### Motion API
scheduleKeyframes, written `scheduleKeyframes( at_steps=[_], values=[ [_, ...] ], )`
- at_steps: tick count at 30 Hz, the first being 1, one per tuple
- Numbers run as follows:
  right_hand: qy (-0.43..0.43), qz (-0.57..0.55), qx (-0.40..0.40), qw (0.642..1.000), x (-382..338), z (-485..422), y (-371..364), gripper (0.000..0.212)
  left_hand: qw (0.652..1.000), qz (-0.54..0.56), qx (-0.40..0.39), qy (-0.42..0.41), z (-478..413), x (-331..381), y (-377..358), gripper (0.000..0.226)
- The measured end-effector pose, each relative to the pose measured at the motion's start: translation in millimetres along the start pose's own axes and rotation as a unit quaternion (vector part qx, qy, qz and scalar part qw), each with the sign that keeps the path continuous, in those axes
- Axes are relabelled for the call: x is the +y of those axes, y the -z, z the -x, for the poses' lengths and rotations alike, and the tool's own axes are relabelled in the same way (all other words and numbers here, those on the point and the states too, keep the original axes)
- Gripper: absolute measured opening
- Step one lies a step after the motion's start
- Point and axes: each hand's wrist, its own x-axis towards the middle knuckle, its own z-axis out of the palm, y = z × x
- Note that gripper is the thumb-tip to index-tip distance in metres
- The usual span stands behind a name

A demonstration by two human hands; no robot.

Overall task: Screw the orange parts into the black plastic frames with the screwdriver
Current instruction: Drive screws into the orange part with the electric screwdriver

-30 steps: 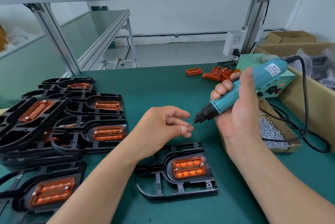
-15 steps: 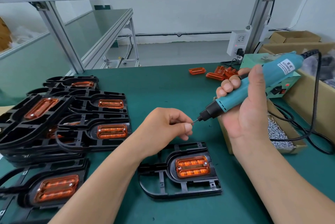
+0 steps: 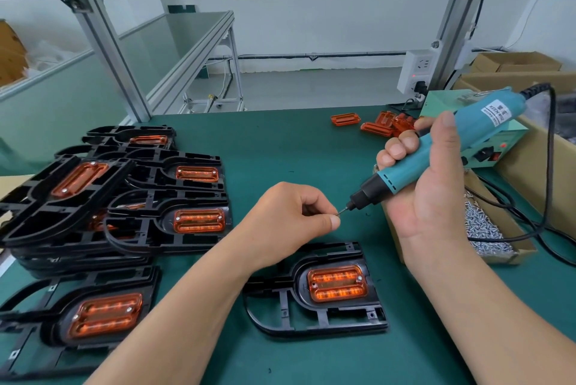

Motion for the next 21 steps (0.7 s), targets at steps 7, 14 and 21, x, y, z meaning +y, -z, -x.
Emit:
scheduleKeyframes(
  at_steps=[7, 14, 21],
  values=[
    [-0.027, -0.02, 0.0, 0.999, -1.1, 2.0, 0.5, 0.031, 0.998, 0.01, -0.067, 0.0, 1.9, 2.9, 14.2, 0.02],
    [-0.079, 0.009, -0.073, 0.994, 5.7, 16.4, -7.9, 0.031, 0.997, -0.01, -0.034, 0.068, -1.5, 6.0, 19.6, 0.021],
    [-0.115, 0.062, -0.186, 0.974, 15.7, 36.0, -20.1, 0.032, 0.985, -0.145, -0.086, 0.044, 2.8, 7.4, 15.7, 0.017]
  ],
)
